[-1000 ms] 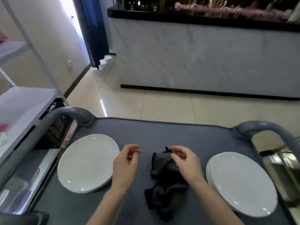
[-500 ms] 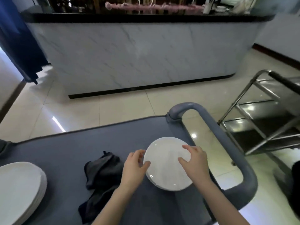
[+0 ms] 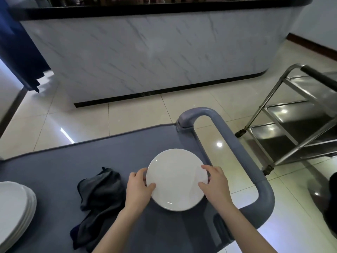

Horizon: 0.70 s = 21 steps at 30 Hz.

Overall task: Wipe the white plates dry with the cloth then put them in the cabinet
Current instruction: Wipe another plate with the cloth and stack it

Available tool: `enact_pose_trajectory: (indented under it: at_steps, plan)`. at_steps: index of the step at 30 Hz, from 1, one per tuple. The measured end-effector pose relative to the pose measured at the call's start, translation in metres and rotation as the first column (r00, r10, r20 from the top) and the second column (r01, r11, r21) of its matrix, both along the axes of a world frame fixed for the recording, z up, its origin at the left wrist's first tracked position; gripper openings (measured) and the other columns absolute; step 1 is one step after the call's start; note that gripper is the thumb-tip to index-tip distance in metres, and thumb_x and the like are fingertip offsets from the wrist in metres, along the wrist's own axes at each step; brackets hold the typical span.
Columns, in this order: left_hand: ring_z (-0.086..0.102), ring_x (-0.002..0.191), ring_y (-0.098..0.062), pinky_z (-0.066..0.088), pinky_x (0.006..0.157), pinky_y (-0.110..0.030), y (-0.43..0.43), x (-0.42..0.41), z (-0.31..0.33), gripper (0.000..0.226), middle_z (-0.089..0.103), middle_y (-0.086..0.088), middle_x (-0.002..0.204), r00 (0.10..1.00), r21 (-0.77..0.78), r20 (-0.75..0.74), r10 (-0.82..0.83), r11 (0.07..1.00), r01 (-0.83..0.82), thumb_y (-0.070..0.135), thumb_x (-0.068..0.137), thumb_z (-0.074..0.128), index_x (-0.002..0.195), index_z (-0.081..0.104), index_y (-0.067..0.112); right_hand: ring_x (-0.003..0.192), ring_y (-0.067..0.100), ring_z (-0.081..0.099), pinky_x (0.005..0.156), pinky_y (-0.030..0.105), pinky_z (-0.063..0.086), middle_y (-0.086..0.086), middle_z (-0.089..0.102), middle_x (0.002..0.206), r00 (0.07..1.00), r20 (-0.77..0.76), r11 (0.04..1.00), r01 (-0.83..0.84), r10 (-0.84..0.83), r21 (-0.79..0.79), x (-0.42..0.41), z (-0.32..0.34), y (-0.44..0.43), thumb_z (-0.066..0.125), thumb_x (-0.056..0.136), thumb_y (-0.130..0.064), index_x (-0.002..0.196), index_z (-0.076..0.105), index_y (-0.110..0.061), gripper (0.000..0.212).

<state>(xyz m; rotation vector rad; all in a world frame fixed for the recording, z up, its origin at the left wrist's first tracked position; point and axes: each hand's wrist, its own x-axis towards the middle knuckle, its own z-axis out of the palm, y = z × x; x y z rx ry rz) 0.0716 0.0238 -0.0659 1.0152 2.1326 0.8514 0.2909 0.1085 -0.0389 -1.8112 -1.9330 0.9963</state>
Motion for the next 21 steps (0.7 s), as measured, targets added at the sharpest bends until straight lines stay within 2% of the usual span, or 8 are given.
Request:
enact_pose_trajectory:
  at_steps: [4,8,10,13,16,19,21]
  plan:
    - [0.062,0.086,-0.008,0.044,0.072,-0.02,0.0,-0.002,-0.002,0.047,0.064,0.001,0.099,0.997,0.013,0.054,0.059,0.998,-0.059,0.01,0.075,0.071,0.119,0.063,0.025,0.096,0.019,0.059,0.086,0.03,0.052,-0.003,0.051,0.114,0.996,-0.07,0.998,0.06,-0.06,-0.004,-0.002,-0.002,0.002,0.07,0.081,-0.004,0.133,0.058,-0.023,0.056]
    - [0.065,0.079,-0.005,0.044,0.064,-0.015,-0.005,-0.007,-0.001,0.045,0.067,0.007,0.092,0.985,0.04,0.119,0.121,0.991,-0.127,0.008,0.073,0.073,0.112,0.063,0.028,0.087,0.01,0.058,0.078,0.022,0.048,0.0,0.058,0.116,0.977,-0.185,0.994,0.11,-0.108,-0.002,-0.005,0.0,0.003,0.072,0.081,-0.005,0.131,0.059,-0.023,0.055]
    - [0.065,0.079,-0.006,0.046,0.065,-0.016,-0.01,-0.012,0.002,0.045,0.067,0.007,0.092,0.979,0.064,0.152,0.138,0.987,-0.149,0.007,0.073,0.074,0.11,0.063,0.03,0.088,0.008,0.058,0.078,0.025,0.049,-0.003,0.061,0.113,0.947,-0.287,0.99,0.139,-0.142,-0.03,-0.01,0.003,0.004,0.072,0.08,-0.003,0.134,0.057,-0.022,0.059]
    - [0.067,0.08,-0.012,0.05,0.068,-0.019,-0.018,-0.026,0.01,0.043,0.069,0.005,0.091,0.953,0.106,0.243,0.179,0.972,-0.21,0.004,0.073,0.075,0.105,0.067,0.031,0.096,0.014,0.061,0.082,0.033,0.052,-0.005,0.066,0.11,0.847,-0.485,0.972,0.149,-0.22,-0.181,-0.02,0.01,0.006,0.071,0.081,0.003,0.132,0.06,-0.021,0.058]
    - [0.069,0.081,-0.017,0.057,0.073,-0.028,-0.028,-0.044,0.018,0.043,0.071,0.004,0.088,0.934,0.117,0.292,0.204,0.962,-0.247,0.001,0.071,0.076,0.1,0.07,0.033,0.108,0.021,0.06,0.079,0.031,0.051,-0.003,0.069,0.115,0.801,-0.569,0.968,0.049,-0.185,-0.246,-0.033,0.013,0.002,0.064,0.085,0.004,0.116,0.067,-0.033,0.048]
    - [0.071,0.082,-0.02,0.06,0.078,-0.036,-0.039,-0.062,0.024,0.045,0.072,0.001,0.088,0.915,0.112,0.325,0.239,0.951,-0.288,0.001,0.07,0.078,0.102,0.072,0.031,0.107,0.016,0.058,0.068,0.028,0.056,-0.012,0.066,0.112,0.769,-0.623,0.948,-0.073,-0.144,-0.309,-0.056,0.014,-0.008,0.056,0.093,-0.003,0.109,0.063,-0.052,0.052]
    - [0.071,0.08,-0.021,0.06,0.077,-0.036,-0.047,-0.073,0.027,0.045,0.072,0.002,0.085,0.913,0.127,0.316,0.257,0.943,-0.309,0.001,0.069,0.078,0.098,0.071,0.034,0.105,0.014,0.059,0.062,0.029,0.059,-0.021,0.068,0.105,0.741,-0.653,0.925,-0.123,-0.156,-0.36,-0.07,0.012,-0.015,0.053,0.097,-0.007,0.106,0.061,-0.061,0.055]
